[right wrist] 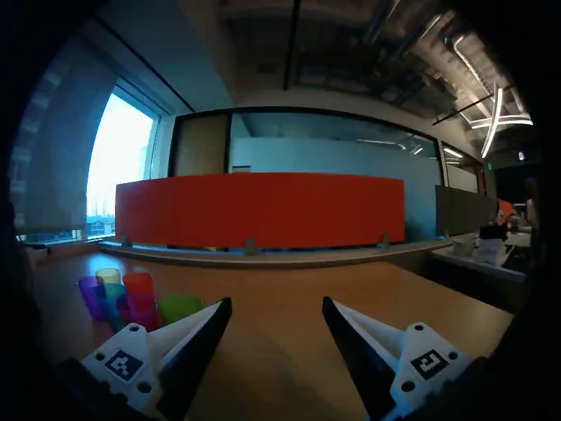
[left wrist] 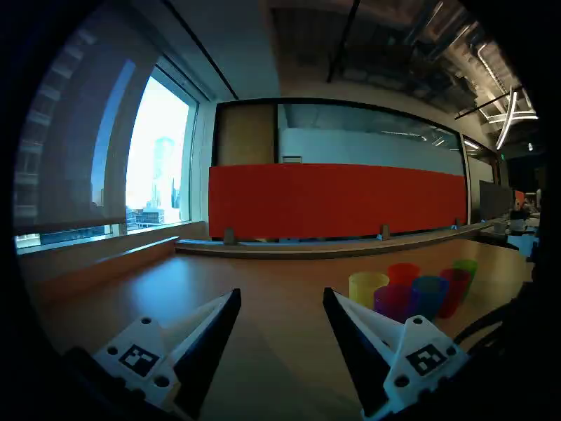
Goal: Pour water
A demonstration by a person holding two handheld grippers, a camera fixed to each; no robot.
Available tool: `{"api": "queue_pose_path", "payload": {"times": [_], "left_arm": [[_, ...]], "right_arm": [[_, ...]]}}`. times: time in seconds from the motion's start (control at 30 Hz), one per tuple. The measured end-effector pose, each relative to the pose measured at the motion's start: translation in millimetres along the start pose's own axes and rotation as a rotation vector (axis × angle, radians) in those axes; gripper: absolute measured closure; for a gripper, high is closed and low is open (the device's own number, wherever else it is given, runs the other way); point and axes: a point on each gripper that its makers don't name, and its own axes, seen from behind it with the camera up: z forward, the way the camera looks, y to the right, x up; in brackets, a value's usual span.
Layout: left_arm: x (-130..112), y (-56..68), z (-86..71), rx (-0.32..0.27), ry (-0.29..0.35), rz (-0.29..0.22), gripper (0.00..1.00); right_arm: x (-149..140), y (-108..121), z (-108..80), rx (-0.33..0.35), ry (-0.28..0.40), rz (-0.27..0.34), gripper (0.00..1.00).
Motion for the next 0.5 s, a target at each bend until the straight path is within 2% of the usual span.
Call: {"api": "queue_pose_path", "payload": {"times": [0.5], "left_arm": [[-0.2, 0.5, 0.6, 0.000, -0.001, 0.001, 0.14]], "right_arm": [[-0.6, 0.4, -0.1, 0.000, 0.000, 0.000, 0.00]]}}
